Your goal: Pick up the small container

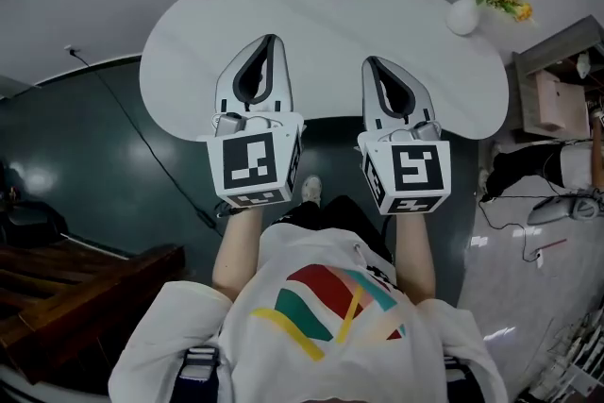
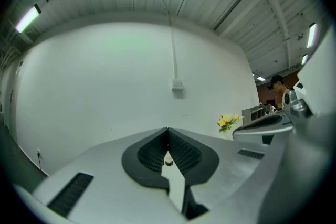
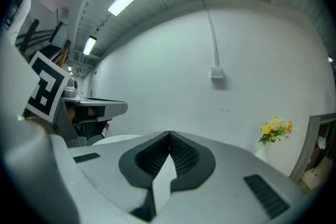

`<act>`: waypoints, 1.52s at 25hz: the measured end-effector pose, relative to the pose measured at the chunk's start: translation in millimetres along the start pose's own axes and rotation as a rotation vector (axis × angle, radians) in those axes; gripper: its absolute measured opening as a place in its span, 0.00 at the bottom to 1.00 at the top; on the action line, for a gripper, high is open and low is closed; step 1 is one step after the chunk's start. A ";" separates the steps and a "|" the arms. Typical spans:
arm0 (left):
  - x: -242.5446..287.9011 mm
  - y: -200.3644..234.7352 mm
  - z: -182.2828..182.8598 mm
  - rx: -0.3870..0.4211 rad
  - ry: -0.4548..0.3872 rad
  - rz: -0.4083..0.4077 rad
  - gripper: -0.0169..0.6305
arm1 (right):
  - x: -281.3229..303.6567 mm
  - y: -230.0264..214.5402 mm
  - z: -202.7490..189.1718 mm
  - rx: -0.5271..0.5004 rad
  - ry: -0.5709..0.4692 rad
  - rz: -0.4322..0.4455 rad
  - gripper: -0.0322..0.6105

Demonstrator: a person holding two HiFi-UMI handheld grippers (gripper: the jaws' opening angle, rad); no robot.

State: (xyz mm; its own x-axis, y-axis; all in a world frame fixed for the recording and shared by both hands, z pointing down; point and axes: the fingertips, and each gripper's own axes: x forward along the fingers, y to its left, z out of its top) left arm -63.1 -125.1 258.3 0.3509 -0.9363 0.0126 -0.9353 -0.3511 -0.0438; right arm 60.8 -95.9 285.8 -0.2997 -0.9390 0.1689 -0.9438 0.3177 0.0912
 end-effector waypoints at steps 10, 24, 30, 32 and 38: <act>-6.3 -6.6 -4.8 -0.020 0.048 0.035 0.05 | -5.3 -12.3 9.8 0.046 -0.035 0.030 0.07; -15.1 -7.4 8.0 -0.029 0.011 0.070 0.05 | 8.4 15.2 27.2 0.035 -0.082 0.139 0.07; -13.6 3.6 11.8 -0.029 0.001 0.090 0.05 | 16.1 18.4 32.3 0.038 -0.092 0.152 0.07; -12.2 6.6 12.4 -0.027 0.000 0.093 0.05 | 19.3 19.6 33.5 0.041 -0.093 0.155 0.07; -5.6 15.6 8.1 -0.031 0.007 0.084 0.05 | 31.8 23.8 32.9 0.036 -0.086 0.153 0.07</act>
State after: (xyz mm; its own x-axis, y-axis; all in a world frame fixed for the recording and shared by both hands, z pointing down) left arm -79.3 -125.3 249.4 0.2707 -0.9625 0.0167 -0.9625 -0.2709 -0.0137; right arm 24.2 -122.5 261.0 -0.4492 -0.8885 0.0932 -0.8904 0.4539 0.0353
